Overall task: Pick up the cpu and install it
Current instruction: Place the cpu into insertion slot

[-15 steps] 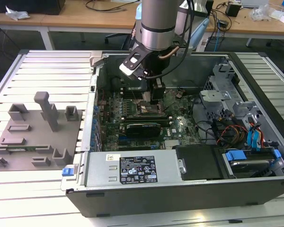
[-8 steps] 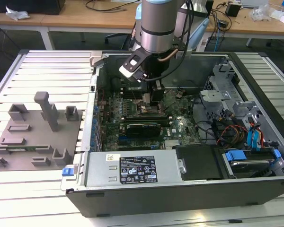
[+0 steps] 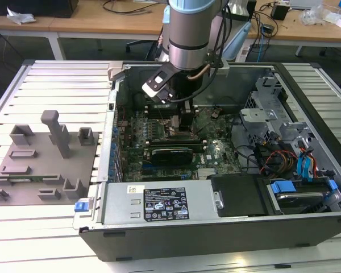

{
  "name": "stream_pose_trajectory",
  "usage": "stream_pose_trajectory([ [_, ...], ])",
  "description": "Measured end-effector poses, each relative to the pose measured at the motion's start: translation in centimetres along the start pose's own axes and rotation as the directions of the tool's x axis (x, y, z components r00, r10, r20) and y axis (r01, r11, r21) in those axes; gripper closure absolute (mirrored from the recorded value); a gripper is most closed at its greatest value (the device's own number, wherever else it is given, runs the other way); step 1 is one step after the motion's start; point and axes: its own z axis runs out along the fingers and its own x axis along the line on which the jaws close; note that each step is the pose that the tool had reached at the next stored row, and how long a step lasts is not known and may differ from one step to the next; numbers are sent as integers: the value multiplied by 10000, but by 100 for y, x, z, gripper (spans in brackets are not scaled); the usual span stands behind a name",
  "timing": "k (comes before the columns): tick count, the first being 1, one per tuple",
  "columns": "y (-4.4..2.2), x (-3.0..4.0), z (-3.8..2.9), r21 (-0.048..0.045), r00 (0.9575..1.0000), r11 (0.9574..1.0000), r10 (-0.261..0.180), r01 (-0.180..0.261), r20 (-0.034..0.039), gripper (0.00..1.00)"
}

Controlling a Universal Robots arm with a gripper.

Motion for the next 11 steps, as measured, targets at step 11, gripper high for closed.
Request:
stream_pose_trajectory([
  [11,-4,19,136,2,9999,10000,68,-68,-75,45],
])
